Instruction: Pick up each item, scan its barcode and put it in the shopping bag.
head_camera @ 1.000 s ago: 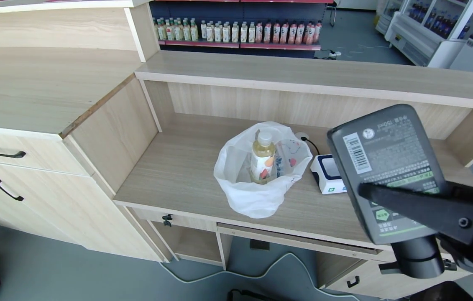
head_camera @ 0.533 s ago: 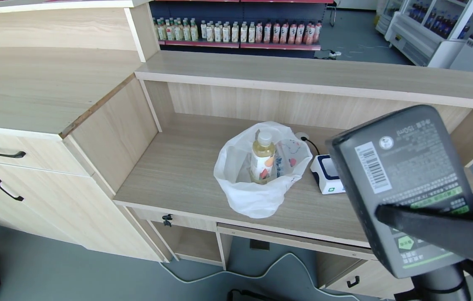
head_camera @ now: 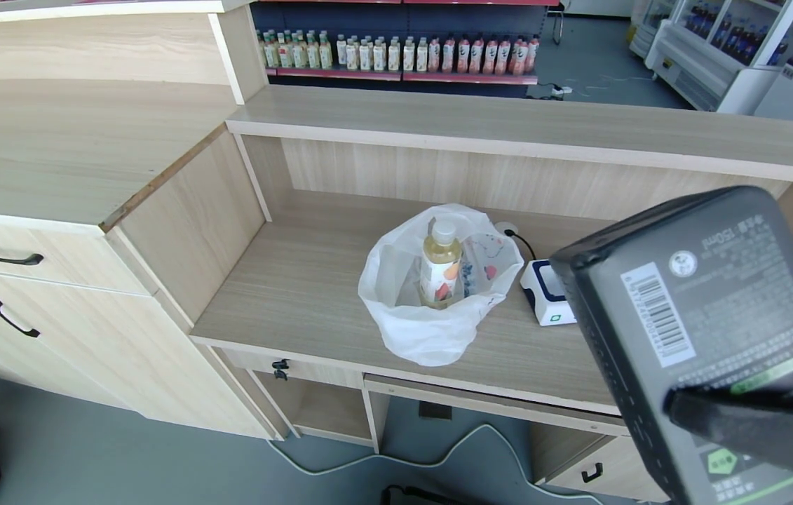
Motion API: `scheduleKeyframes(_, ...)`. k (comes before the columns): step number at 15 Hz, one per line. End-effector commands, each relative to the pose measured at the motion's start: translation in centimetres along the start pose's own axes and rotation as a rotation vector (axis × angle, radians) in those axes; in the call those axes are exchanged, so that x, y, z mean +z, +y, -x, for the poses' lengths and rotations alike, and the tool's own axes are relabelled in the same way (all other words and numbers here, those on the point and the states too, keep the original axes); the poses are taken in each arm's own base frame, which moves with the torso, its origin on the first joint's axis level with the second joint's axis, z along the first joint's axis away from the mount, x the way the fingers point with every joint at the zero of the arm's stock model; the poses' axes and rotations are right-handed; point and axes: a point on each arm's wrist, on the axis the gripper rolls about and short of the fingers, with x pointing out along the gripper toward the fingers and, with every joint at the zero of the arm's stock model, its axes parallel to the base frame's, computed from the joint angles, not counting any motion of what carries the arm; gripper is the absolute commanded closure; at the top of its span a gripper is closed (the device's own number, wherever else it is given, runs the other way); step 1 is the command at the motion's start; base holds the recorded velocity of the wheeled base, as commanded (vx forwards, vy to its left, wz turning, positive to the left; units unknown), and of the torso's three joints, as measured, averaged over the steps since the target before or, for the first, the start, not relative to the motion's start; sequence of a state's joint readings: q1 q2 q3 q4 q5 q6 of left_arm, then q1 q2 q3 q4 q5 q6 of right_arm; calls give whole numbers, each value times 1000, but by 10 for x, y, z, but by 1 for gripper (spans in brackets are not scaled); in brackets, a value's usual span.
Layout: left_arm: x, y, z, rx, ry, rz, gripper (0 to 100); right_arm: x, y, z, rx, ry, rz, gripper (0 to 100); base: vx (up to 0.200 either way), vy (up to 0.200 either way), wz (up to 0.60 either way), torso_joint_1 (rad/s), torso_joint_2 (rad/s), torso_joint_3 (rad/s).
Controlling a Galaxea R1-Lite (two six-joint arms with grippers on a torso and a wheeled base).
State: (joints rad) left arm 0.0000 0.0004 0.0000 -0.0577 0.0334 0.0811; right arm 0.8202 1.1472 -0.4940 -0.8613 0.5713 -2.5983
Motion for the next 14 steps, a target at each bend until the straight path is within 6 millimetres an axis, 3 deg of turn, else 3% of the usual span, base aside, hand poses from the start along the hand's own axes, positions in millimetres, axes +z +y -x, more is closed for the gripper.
scheduleKeyframes(1,0,0,0,0,-1,0,0,2,2,-1,3,-11,-7,100,0,0,0,0,0,0)
scheduleKeyframes(6,0,0,0,0,-1,0,0,3,1,1,2,-30,-40,100,0,0,0,0,0,0)
scheduleKeyframes(7,0,0,0,0,-1,0,0,-3,1,0,16,9,-144,100,0,0,0,0,0,0)
scheduleKeyframes(8,0,0,0,0,-1,1,0,-22,7,2,114,167,-294,100,0,0,0,0,0,0)
scheduleKeyframes(9,0,0,0,0,-1,0,0,-25,13,6,179,247,-391,100,0,0,0,0,0,0)
scheduleKeyframes(10,0,0,0,0,-1,0,0,-30,31,29,352,545,-727,100,0,0,0,0,0,0)
scheduleKeyframes(11,0,0,0,0,-1,0,0,-30,32,44,389,691,-822,100,0,0,0,0,0,0)
scheduleKeyframes(14,0,0,0,0,-1,0,0,-38,27,108,455,1301,-881,100,0,0,0,0,0,0)
